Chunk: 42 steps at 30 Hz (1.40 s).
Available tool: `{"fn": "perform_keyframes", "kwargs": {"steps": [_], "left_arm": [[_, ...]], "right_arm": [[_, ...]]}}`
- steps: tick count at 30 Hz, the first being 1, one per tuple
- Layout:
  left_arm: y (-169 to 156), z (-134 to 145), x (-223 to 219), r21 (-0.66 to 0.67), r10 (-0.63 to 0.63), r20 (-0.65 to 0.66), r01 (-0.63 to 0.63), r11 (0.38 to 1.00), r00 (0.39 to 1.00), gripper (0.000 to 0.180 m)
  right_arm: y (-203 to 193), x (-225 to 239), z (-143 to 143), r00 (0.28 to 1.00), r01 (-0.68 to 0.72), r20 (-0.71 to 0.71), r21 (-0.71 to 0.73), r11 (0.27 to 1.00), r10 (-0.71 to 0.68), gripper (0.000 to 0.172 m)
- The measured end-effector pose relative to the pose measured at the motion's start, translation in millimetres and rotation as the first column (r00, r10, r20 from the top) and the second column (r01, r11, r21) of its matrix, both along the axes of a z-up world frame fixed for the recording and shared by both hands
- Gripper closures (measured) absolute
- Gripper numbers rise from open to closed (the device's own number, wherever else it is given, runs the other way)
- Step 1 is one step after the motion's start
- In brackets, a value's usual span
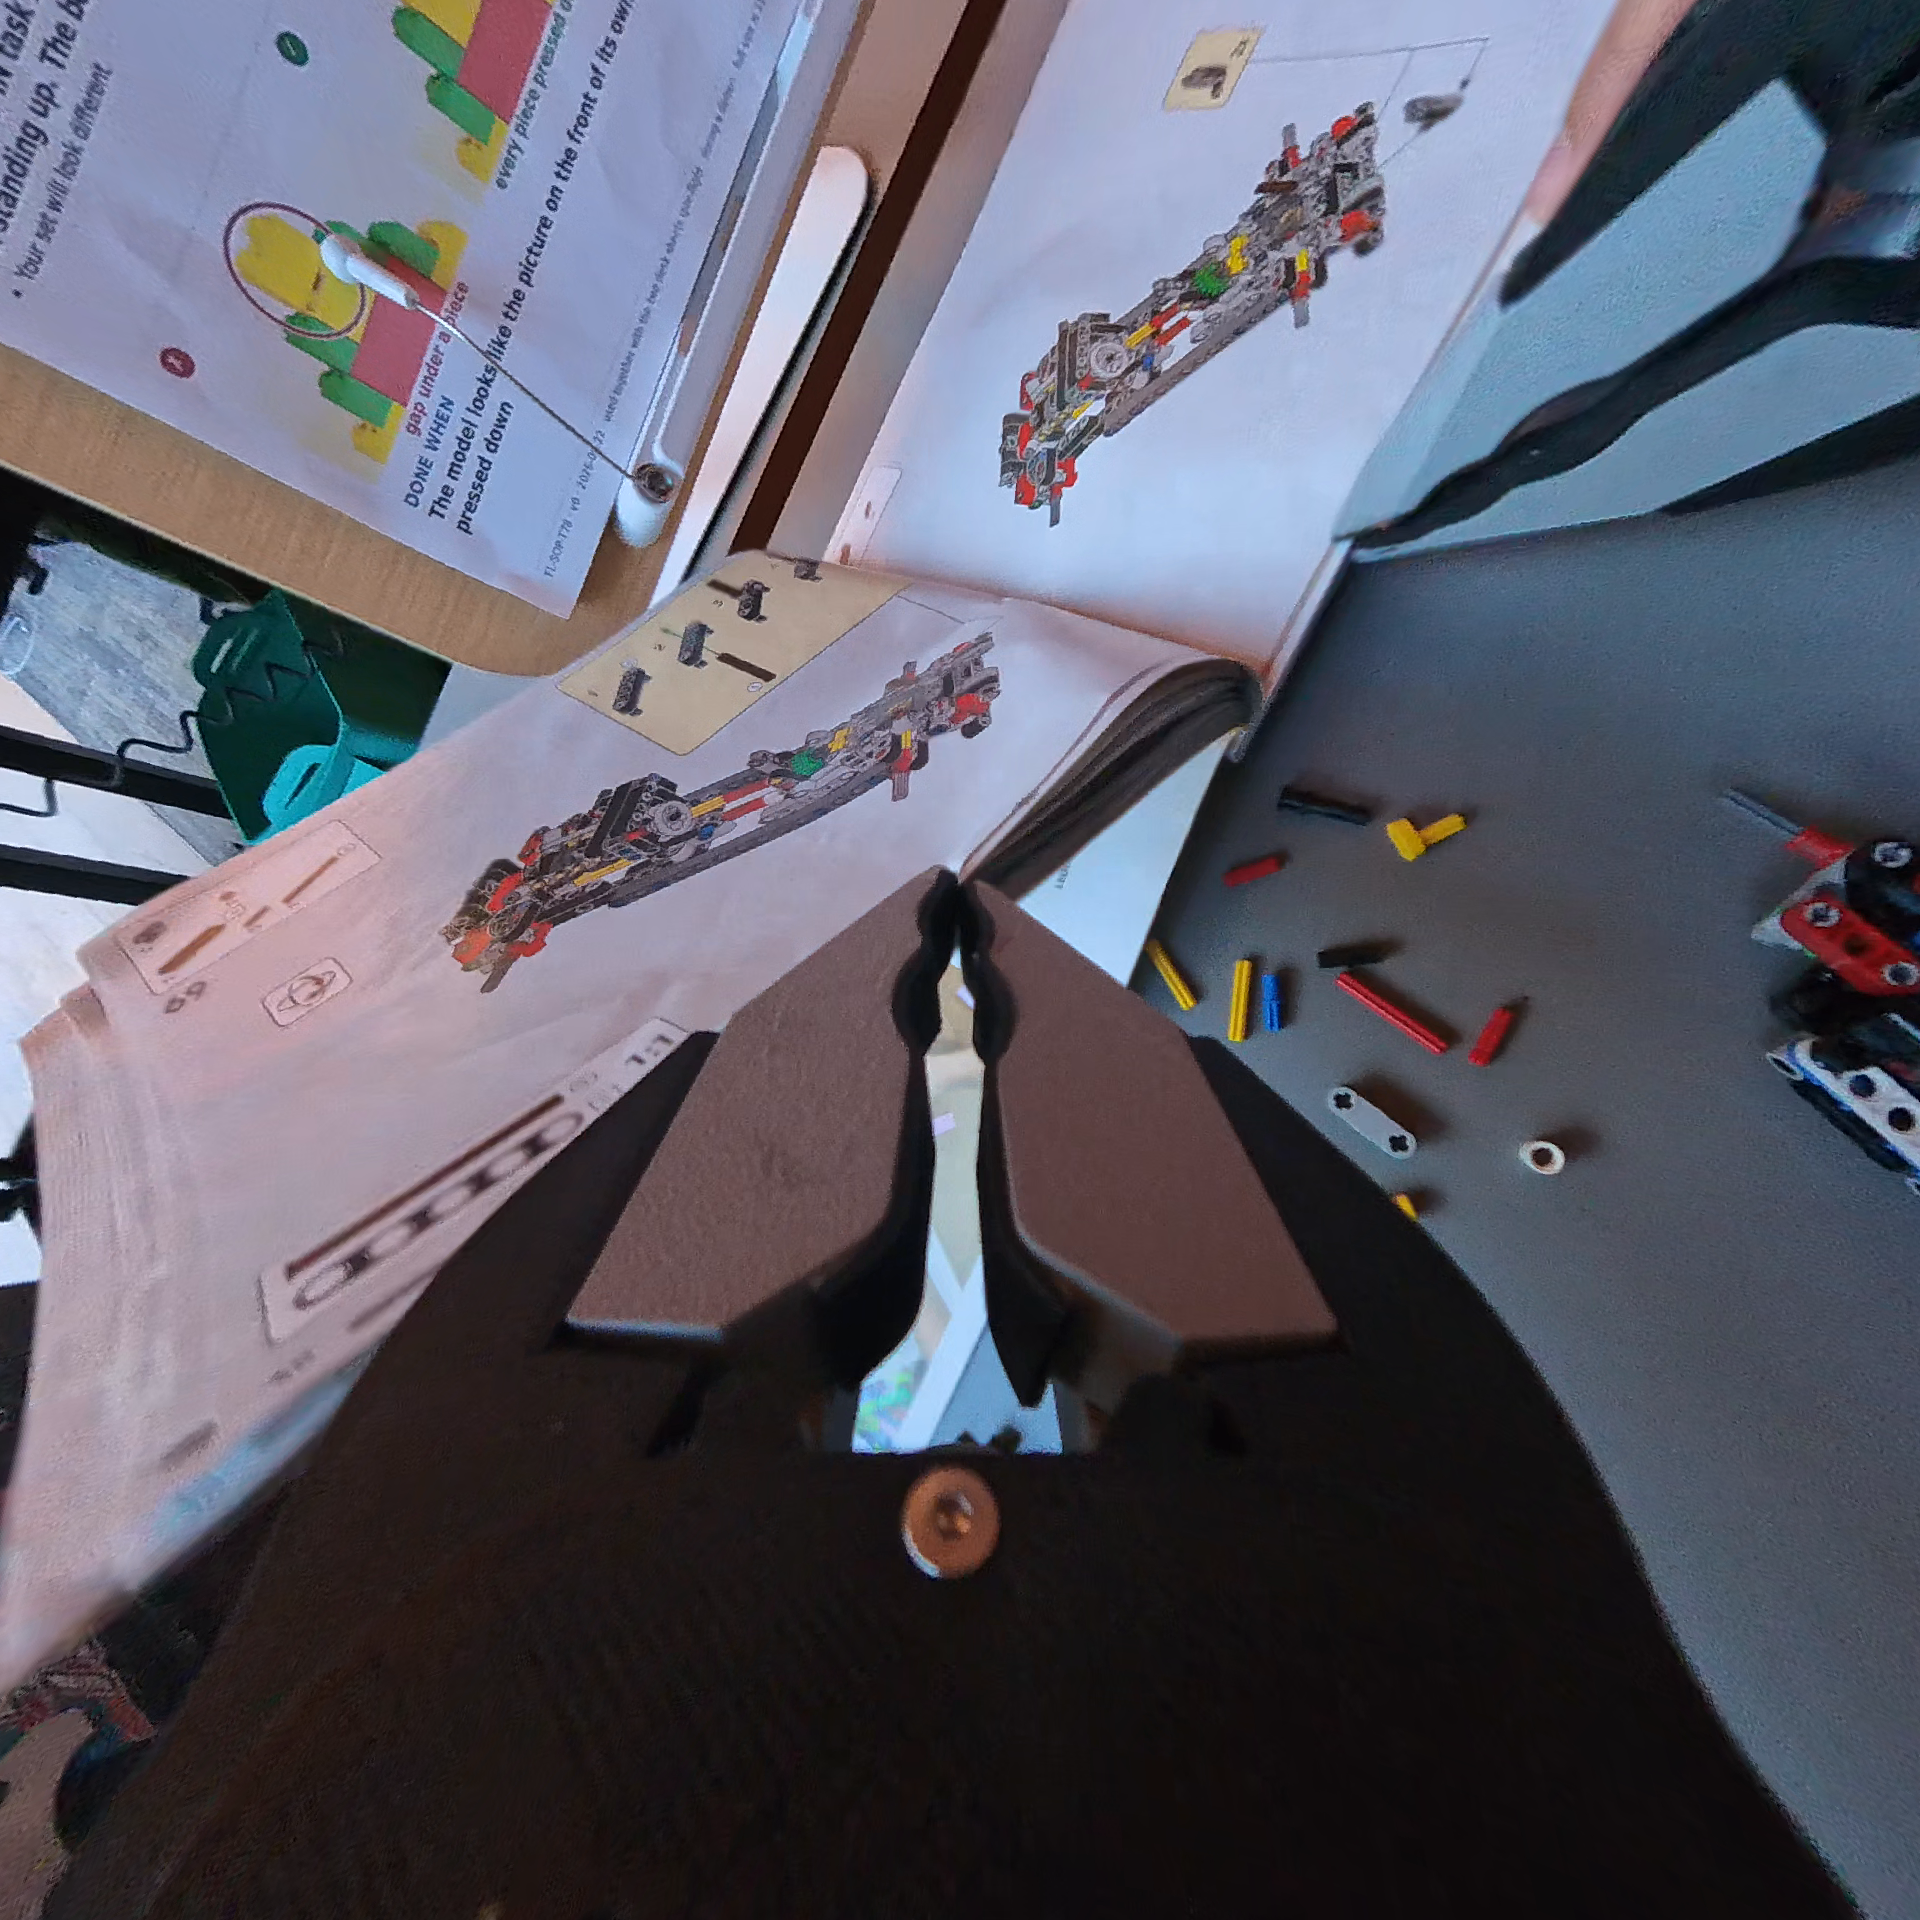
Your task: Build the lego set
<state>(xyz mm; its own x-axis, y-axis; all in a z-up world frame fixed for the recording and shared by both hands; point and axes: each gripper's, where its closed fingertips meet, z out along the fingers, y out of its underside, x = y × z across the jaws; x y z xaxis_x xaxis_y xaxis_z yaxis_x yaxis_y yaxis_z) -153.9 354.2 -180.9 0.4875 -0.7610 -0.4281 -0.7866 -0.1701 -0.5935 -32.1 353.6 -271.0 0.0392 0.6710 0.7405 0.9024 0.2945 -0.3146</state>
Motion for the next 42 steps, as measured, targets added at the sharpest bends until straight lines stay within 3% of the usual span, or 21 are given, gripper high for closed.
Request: {"fn": "perform_keyframes", "kwargs": {"steps": [2, 6, 10, 13, 18, 20, 22, 24, 27, 30, 32, 35, 37, 42], "left_arm": [[-0.5, 2.1, -4.1, -0.014, 0.013, 0.031, -0.012, 1.000, 0.999, 0.180], [-10.7, 9.1, -12.7, -0.018, 0.016, 0.070, -0.015, 1.000, 0.997, 0.177], [-26.0, 27.1, -6.6, 0.055, 0.011, 0.133, -0.019, 0.998, 0.991, 0.130], [-35.5, 13.1, 13.3, 0.069, -0.058, 0.086, 0.052, 0.996, 0.995, 0.119], [-33.6, -54.3, 23.3, -0.078, -0.070, -0.111, 0.062, 0.995, 0.991, 0.119], [-35.7, -59.3, 25.6, -0.125, -0.068, -0.062, 0.060, 0.990, 0.996, 0.120], [-35.6, -58.4, 23.8, -0.140, -0.057, -0.019, 0.054, 0.989, 0.998, 0.120], [-32.3, -60.2, 18.2, -0.145, -0.037, -0.021, 0.033, 0.989, 0.999, 0.117], [-28.4, -65.0, 13.1, -0.154, -0.018, -0.032, 0.013, 0.988, 0.999, 0.116], [-27.8, -66.2, 10.5, -0.157, -0.008, -0.033, 0.003, 0.988, 0.999, 0.117], [-27.8, -65.2, 9.5, -0.148, -0.004, -0.030, -0.001, 0.989, 1.000, 0.117], [-30.0, -66.0, 11.1, -0.142, -0.009, -0.018, 0.007, 0.990, 1.000, 0.119], [-30.9, -68.3, 12.7, -0.135, -0.017, -0.019, 0.014, 0.991, 1.000, 0.118], [-24.5, -67.7, 19.0, -0.057, -0.026, -0.028, 0.025, 0.998, 0.999, 0.120]], "right_arm": [[1.6, 2.2, 9.2, 1.000, 0.003, -0.012, -0.017, 1.000, -0.004, 0.172], [4.7, 7.6, 37.5, 0.982, 0.042, -0.170, -0.221, 0.974, -0.081, 0.172], [10.0, 1.9, 58.9, 0.960, 0.034, -0.257, -0.292, 0.956, -0.113, 0.172], [6.5, -9.0, 75.9, 0.939, -0.002, -0.326, -0.332, 0.943, -0.113, 0.172], [-9.1, -6.8, 37.2, 0.955, -0.032, -0.270, -0.498, 0.866, -0.120, 0.172], [-19.1, -1.2, 23.4, 0.965, -0.067, -0.250, -0.519, 0.852, -0.077, 0.172], [-16.9, 3.4, 15.1, 0.966, -0.051, -0.242, -0.513, 0.857, -0.088, 0.136], [-17.6, -1.6, 9.5, 0.960, -0.052, -0.259, -0.548, 0.835, -0.110, 0.125], [-21.4, -23.9, 6.9, 0.946, -0.087, -0.303, -0.576, 0.813, -0.114, 0.118], [-10.1, -38.3, 0.2, 0.963, -0.050, -0.255, -0.475, 0.878, -0.083, 0.116], [-4.5, -44.8, -5.0, 0.975, -0.037, -0.213, -0.417, 0.908, -0.058, 0.118], [-3.7, -51.1, -8.6, 0.984, -0.054, -0.180, -0.369, 0.928, -0.014, 0.151], [-6.4, -52.0, -8.2, 0.986, -0.075, -0.163, -0.358, 0.931, 0.017, 0.164], [-5.4, -50.9, 6.7, 0.986, -0.071, -0.165, -0.351, 0.934, 0.013, 0.169]]}}
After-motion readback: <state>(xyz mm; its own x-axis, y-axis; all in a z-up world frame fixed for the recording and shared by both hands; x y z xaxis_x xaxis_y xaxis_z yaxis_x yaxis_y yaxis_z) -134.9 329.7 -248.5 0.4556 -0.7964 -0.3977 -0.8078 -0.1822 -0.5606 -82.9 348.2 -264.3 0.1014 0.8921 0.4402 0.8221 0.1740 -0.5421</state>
